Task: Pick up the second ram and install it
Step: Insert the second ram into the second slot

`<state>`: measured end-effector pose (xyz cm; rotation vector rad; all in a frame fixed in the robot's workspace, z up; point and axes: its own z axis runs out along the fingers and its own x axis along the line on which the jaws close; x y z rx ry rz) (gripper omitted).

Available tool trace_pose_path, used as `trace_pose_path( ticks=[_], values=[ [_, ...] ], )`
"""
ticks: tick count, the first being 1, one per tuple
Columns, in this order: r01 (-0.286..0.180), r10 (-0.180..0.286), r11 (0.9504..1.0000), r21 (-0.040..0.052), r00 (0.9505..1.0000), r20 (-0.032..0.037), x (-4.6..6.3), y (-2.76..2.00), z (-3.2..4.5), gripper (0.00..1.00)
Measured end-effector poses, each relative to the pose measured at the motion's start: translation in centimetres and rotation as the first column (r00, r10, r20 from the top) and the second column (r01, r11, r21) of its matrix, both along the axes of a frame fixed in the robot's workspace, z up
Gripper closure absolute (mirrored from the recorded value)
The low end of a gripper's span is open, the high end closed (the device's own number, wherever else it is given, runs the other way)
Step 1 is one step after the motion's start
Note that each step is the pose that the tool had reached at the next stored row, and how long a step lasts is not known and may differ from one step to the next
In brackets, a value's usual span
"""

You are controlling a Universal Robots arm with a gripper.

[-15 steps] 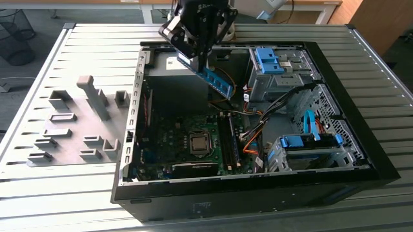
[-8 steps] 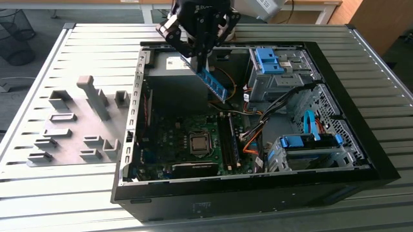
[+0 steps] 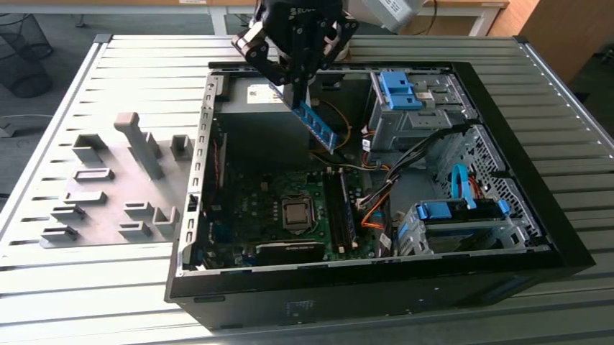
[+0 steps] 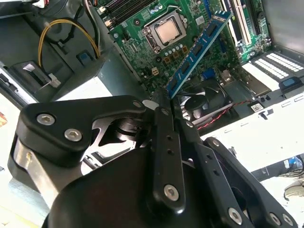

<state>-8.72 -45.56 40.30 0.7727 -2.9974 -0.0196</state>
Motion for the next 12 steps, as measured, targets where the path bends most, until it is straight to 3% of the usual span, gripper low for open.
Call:
trace_pose_path(
  ticks=[6, 12],
  values=[
    [0.004, -0.004, 1.0, -0.0001, 1.0, 0.0, 0.0, 0.0, 0.0, 0.86],
    [0.095, -0.095, 0.9954, -0.0002, 0.9954, 0.0001, 0.0, 0.0, -0.05, 0.86]
  ],
)
